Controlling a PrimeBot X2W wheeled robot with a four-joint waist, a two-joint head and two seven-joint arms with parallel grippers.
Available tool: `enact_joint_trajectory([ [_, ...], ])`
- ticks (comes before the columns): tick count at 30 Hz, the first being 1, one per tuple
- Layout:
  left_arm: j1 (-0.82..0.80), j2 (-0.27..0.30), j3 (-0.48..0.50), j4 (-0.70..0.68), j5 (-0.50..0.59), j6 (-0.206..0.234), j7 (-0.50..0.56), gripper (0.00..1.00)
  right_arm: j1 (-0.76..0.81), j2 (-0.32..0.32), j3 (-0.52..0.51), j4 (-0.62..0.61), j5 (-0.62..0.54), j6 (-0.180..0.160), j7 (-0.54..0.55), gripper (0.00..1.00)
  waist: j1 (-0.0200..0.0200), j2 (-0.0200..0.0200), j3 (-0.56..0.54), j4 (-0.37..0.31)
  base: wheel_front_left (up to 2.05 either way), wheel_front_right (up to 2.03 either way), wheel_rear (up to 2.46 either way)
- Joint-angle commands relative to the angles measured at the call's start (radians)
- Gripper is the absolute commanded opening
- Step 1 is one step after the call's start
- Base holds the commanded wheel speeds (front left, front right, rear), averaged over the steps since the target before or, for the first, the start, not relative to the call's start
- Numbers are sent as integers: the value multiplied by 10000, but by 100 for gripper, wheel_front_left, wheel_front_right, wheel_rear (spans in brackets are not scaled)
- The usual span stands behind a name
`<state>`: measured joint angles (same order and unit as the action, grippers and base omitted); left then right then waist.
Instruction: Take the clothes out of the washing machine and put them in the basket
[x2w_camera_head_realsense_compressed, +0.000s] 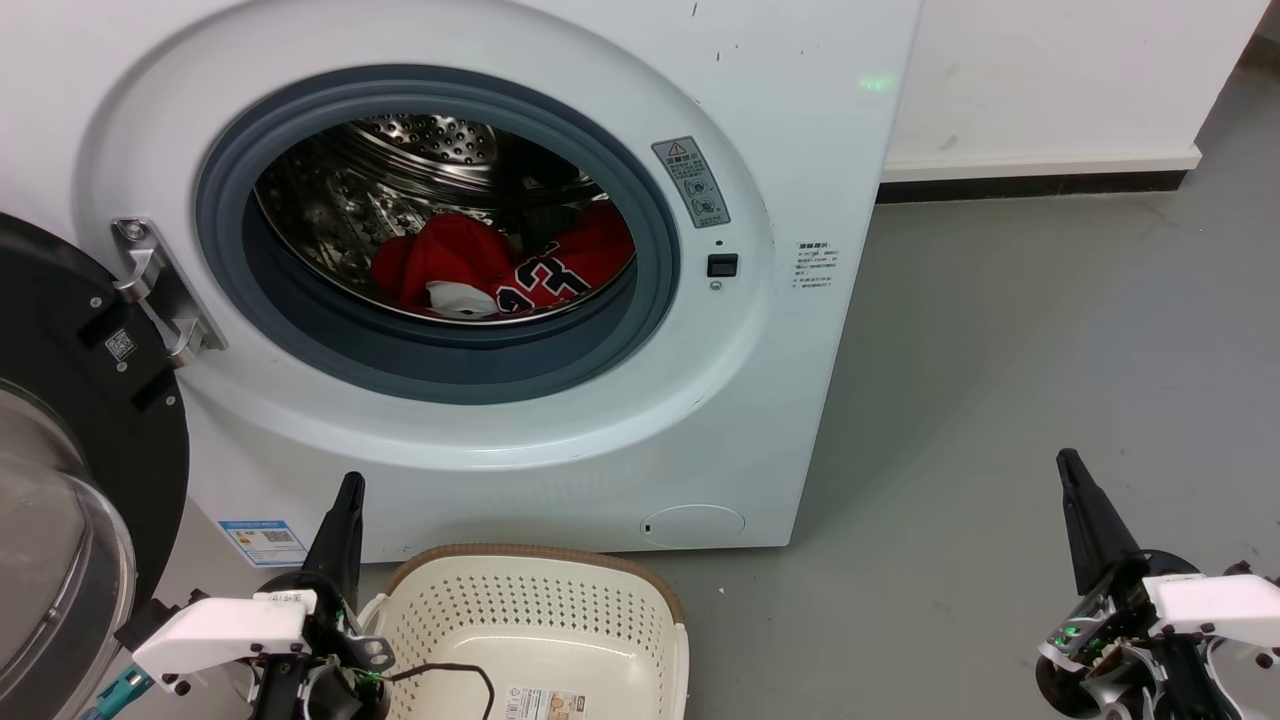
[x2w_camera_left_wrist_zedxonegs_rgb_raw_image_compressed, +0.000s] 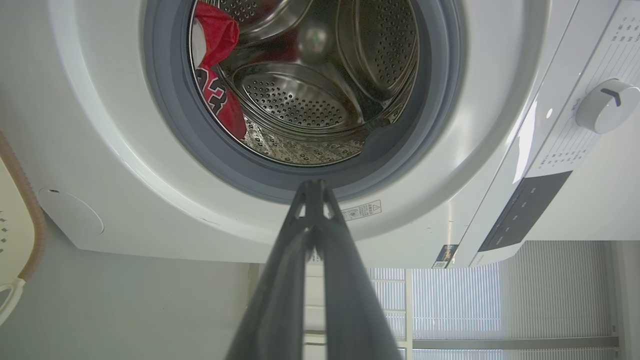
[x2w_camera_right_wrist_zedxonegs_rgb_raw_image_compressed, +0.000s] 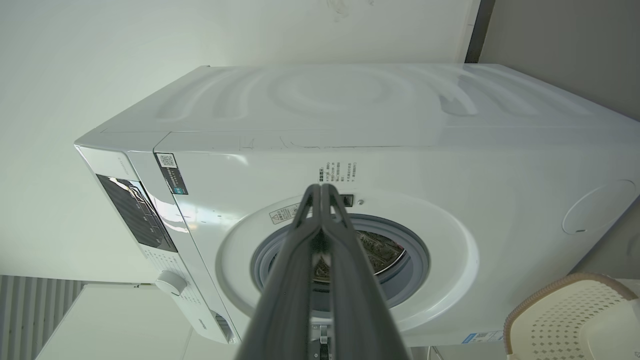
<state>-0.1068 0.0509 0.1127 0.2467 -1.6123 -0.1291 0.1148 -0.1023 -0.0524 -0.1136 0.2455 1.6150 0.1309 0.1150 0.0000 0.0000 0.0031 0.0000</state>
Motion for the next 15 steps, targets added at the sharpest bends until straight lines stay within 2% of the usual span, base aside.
enact_joint_trajectory([
  [1,-53,-14,30,-9,-14,-39,18,0,-132,35,5,14,-45,-3,5,0,0,0,0,0,0,0,0],
  [10,-53,-14,30,-9,-14,-39,18,0,-132,35,5,14,-44,-3,5,0,0,0,0,0,0,0,0],
  [11,0,0,0,0,0,0,0,100,0,0,0,0,2,0,0,100,0,0,0,0,0,0,0],
  [15,205,-17,-61,224,26,11,-43,100,192,6,22,213,0,0,-36,100,0,0,3,0,0,0,0],
])
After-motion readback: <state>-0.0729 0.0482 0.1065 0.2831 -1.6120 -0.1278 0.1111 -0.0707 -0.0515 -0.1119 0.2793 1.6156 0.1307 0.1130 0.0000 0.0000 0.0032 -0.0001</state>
